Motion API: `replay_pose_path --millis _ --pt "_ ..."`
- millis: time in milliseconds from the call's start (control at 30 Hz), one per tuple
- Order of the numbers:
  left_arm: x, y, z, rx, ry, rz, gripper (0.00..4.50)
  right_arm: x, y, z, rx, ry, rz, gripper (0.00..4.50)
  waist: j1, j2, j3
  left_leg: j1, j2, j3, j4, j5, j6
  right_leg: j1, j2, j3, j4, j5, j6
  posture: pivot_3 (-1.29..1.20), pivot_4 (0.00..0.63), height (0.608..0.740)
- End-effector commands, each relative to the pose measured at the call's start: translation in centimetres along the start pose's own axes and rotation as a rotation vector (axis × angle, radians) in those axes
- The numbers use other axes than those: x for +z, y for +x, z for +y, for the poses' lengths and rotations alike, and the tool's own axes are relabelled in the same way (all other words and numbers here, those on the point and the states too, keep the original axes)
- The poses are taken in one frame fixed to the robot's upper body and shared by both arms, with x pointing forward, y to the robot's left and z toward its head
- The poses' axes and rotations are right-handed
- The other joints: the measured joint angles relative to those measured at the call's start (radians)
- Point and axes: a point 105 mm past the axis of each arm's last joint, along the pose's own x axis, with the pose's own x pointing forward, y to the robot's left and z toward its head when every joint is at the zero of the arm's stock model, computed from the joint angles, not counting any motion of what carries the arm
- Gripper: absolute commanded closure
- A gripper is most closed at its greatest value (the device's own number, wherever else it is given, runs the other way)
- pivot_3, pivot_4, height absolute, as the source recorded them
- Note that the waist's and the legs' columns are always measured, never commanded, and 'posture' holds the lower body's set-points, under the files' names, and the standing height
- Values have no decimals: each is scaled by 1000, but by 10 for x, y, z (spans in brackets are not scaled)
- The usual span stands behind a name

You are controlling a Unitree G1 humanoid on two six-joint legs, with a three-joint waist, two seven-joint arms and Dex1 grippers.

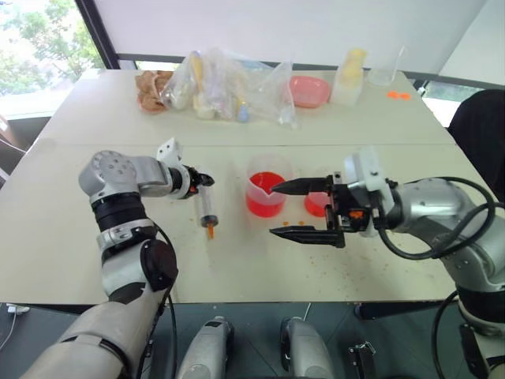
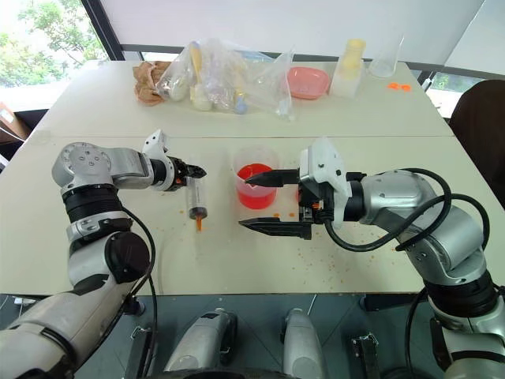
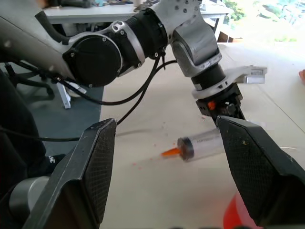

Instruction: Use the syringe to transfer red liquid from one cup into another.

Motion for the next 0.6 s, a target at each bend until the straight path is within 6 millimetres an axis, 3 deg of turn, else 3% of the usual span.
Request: replay_pose_path --millis 33,233,333,467,533,600 --pt "3 -5 -6 -20 0 -30 2028 8 -1 0 -11 -39 -21 951 0 0 0 0 0 0 0 0 0 0 0 0 0 0 0 0 150 740" --pt "3 -6 -6 -13 7 -30 32 4 -4 -1 -37 -27 -12 951 -1 0 0 0 0 0 0 0 0 0 0 0 0 0 0 0 150 740" --pt "3 -9 -5 -11 27 -35 32 2 -6 -2 -51 -22 -9 951 -3 0 0 1 0 1 0 0 0 0 0 0 0 0 0 0 150 740" --pt "18 -30 -2 40 136 -151 32 -2 -13 -6 -97 -13 7 951 -3 0 0 1 -1 1 0 0 0 0 0 0 0 0 0 0 150 740" --pt "51 -55 1 120 272 -449 32 -4 -23 -12 -158 -6 13 951 -1 0 0 1 -1 1 0 0 0 0 0 0 0 0 0 0 150 740" --pt "72 -85 0 92 378 -675 32 -3 -41 -20 -255 12 3 951 -1 0 0 1 0 1 -1 0 -1 0 0 1 0 0 -1 0 150 740"
